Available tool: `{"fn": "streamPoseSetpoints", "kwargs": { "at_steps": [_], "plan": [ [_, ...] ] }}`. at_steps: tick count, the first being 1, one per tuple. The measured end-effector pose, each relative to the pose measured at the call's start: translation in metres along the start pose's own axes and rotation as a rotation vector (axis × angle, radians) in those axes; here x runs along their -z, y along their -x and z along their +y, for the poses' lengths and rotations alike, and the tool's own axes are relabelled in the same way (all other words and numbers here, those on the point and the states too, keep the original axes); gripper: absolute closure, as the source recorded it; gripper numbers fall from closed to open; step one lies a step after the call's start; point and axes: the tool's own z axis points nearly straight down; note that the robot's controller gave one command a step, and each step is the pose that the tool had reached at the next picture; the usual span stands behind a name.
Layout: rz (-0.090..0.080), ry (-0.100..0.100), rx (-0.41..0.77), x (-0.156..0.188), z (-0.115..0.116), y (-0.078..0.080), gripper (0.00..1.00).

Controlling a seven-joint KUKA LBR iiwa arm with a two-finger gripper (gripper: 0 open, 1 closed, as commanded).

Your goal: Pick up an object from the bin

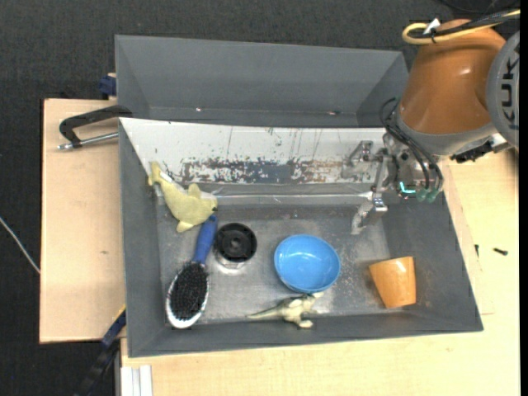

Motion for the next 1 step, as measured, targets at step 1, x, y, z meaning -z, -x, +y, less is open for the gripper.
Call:
{"fn": "streamPoseSetpoints", "kwargs": {
  "at_steps": [1],
  "plan": [
    [-0.015, 0.000, -0.097, -0.1194, 0.0619, -0.0252, 0.00]
  ]
}}
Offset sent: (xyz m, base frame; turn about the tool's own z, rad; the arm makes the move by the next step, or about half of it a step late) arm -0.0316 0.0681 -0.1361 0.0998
